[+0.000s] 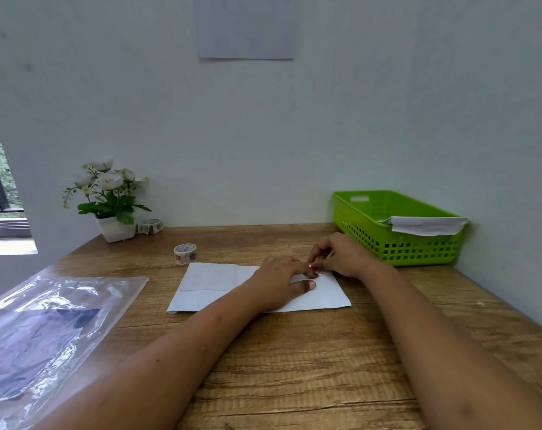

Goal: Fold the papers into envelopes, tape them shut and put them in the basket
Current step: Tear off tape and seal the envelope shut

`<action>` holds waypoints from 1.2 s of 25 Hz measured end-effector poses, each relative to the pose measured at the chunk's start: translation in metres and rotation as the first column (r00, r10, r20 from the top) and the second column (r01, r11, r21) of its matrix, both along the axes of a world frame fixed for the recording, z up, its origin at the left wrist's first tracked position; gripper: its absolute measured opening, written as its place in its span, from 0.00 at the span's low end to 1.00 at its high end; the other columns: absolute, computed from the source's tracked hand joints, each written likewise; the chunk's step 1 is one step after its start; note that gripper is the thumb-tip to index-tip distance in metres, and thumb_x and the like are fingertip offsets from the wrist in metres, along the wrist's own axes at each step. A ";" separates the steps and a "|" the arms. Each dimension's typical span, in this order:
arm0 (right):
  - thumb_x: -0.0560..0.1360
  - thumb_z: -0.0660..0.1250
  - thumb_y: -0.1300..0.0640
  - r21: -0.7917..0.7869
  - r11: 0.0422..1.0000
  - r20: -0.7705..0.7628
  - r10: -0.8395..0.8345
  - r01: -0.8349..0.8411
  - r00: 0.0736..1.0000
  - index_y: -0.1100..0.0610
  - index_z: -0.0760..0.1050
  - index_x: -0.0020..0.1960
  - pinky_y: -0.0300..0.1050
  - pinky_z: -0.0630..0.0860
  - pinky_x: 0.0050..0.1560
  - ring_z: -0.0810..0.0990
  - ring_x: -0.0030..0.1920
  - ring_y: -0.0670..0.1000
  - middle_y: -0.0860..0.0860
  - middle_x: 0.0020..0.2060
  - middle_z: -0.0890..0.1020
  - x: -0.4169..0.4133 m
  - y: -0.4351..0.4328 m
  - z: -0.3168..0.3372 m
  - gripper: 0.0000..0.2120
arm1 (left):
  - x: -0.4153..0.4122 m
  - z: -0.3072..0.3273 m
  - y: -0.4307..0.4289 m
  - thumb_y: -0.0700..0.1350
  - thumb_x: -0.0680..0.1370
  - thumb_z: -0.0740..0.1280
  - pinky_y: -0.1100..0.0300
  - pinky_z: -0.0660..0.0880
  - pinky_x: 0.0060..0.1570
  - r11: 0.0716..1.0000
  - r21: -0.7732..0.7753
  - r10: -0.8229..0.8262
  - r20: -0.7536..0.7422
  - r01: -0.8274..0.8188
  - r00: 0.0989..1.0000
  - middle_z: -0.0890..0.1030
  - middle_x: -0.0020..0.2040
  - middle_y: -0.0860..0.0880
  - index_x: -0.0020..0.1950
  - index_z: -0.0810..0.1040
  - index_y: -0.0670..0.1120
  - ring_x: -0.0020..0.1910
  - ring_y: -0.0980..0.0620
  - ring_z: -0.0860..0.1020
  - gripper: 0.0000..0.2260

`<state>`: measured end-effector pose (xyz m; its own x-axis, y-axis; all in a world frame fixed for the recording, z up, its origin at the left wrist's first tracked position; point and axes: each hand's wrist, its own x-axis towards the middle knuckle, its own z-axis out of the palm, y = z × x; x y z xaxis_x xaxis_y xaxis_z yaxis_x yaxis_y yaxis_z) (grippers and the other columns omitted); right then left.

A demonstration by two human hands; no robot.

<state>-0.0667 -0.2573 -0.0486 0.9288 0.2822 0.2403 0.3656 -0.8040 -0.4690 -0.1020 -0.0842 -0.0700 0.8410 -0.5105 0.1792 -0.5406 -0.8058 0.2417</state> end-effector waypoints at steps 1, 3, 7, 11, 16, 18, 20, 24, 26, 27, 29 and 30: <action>0.70 0.73 0.61 0.003 1.000 -0.001 -0.015 0.015 1.000 0.55 0.83 0.44 0.33 0.71 0.38 0.78 0.40 0.46 0.49 0.37 0.81 0.001 -0.001 -0.001 0.04 | 0.000 0.000 0.000 0.55 0.80 0.58 0.56 0.54 0.68 1.000 -0.009 -0.002 0.004 0.002 1.000 0.72 0.69 0.51 0.66 0.73 0.53 0.69 0.52 0.66 0.16; 0.71 0.72 0.61 -0.005 0.998 0.014 -0.055 0.055 0.998 0.55 0.83 0.45 0.31 0.69 0.37 0.77 0.42 0.46 0.49 0.38 0.80 0.003 -0.001 -0.003 0.03 | 0.000 0.001 0.000 0.55 0.80 0.58 0.57 0.54 0.67 1.000 -0.018 0.003 -0.002 -0.003 1.000 0.72 0.69 0.52 0.66 0.73 0.53 0.69 0.52 0.65 0.16; 0.74 0.68 0.62 0.114 0.981 -0.028 -0.152 0.154 0.988 0.57 0.82 0.45 0.36 0.69 0.36 0.73 0.35 0.43 0.50 0.40 0.78 0.006 0.000 -0.003 0.04 | -0.001 0.000 -0.002 0.56 0.80 0.57 0.54 0.59 0.65 0.999 0.012 0.050 -0.064 -0.050 0.997 0.71 0.69 0.52 0.67 0.69 0.55 0.69 0.48 0.62 0.16; 0.71 0.72 0.59 0.134 0.966 -0.112 -0.205 0.220 0.972 0.56 0.80 0.40 0.39 0.72 0.42 0.77 0.43 0.47 0.52 0.43 0.82 0.006 0.004 -0.003 0.03 | 0.002 0.003 -0.001 0.59 0.80 0.56 0.52 0.59 0.67 0.993 0.092 0.075 -0.082 -0.067 0.994 0.68 0.71 0.50 0.72 0.64 0.53 0.71 0.47 0.61 0.22; 0.64 0.78 0.60 0.187 0.939 -0.229 -0.245 0.289 0.942 0.58 0.79 0.41 0.40 0.71 0.40 0.76 0.40 0.48 0.48 0.34 0.78 0.000 0.009 0.000 0.10 | 0.005 0.014 0.001 0.60 0.80 0.52 0.55 0.52 0.69 0.970 0.245 0.001 -0.042 0.010 0.999 0.65 0.74 0.50 0.75 0.60 0.50 0.72 0.50 0.63 0.26; 0.62 0.79 0.60 0.194 0.918 -0.269 -0.289 0.346 0.919 0.59 0.79 0.43 0.41 0.74 0.42 0.79 0.42 0.51 0.52 0.38 0.81 0.006 0.009 -0.001 0.12 | 0.005 0.016 0.001 0.61 0.80 0.51 0.55 0.53 0.69 0.956 0.293 -0.004 -0.033 0.014 0.999 0.64 0.75 0.50 0.75 0.60 0.50 0.71 0.50 0.63 0.26; 0.60 0.79 0.60 0.203 0.889 -0.305 -0.342 0.411 0.889 0.61 0.80 0.46 0.48 0.79 0.52 0.81 0.49 0.55 0.56 0.46 0.84 0.012 0.009 -0.002 0.17 | 0.004 0.018 0.001 0.61 0.80 0.51 0.54 0.53 0.69 0.951 0.309 0.007 -0.039 0.005 0.999 0.64 0.75 0.51 0.75 0.59 0.51 0.71 0.48 0.62 0.27; 0.59 0.79 0.61 0.194 0.881 -0.324 -0.357 0.431 0.876 0.57 0.75 0.42 0.53 0.79 0.56 0.82 0.51 0.57 0.57 0.50 0.83 0.020 0.008 -0.006 0.16 | -0.002 0.020 0.000 0.61 0.80 0.52 0.54 0.56 0.66 0.956 0.294 0.032 -0.034 -0.021 0.999 0.64 0.75 0.52 0.75 0.59 0.52 0.69 0.46 0.62 0.26; 0.61 0.78 0.62 0.206 0.881 -0.323 -0.349 0.425 0.880 0.60 0.77 0.46 0.53 0.78 0.56 0.82 0.52 0.57 0.57 0.50 0.83 0.017 0.007 -0.004 0.16 | -0.003 0.015 0.001 0.62 0.79 0.51 0.54 0.59 0.64 0.956 0.291 0.038 -0.014 -0.032 0.999 0.65 0.74 0.52 0.75 0.59 0.54 0.67 0.46 0.63 0.26; 0.62 0.77 0.63 0.228 0.877 -0.328 -0.339 0.423 0.881 0.61 0.78 0.47 0.53 0.78 0.56 0.81 0.52 0.57 0.57 0.50 0.83 0.014 0.006 -0.003 0.15 | -0.002 0.013 0.002 0.63 0.79 0.51 0.53 0.61 0.63 0.959 0.282 0.044 -0.009 -0.040 0.999 0.65 0.74 0.52 0.75 0.59 0.55 0.66 0.46 0.63 0.26; 0.65 0.75 0.65 0.276 0.874 -0.345 -0.298 0.400 0.890 0.60 0.78 0.44 0.49 0.77 0.54 0.80 0.47 0.54 0.55 0.44 0.82 0.007 0.003 0.000 0.09 | 0.001 0.011 0.004 0.63 0.79 0.51 0.52 0.63 0.63 0.961 0.272 0.044 -0.002 -0.042 0.999 0.65 0.74 0.53 0.75 0.57 0.57 0.65 0.46 0.63 0.26; 0.67 0.74 0.65 0.282 0.882 -0.346 -0.273 0.377 0.898 0.59 0.77 0.41 0.47 0.75 0.51 0.78 0.43 0.52 0.53 0.40 0.80 0.003 0.002 0.002 0.08 | 0.003 0.011 0.004 0.63 0.79 0.50 0.52 0.62 0.63 0.958 0.286 0.032 0.007 -0.033 0.999 0.64 0.74 0.54 0.75 0.57 0.57 0.65 0.46 0.63 0.25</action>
<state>-0.0632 -0.2553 -0.0467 0.9950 -0.0966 -0.0266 -0.0818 -0.6294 -0.7727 -0.0994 -0.0798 -0.0594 0.8575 -0.5134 0.0321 -0.5136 -0.8580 -0.0027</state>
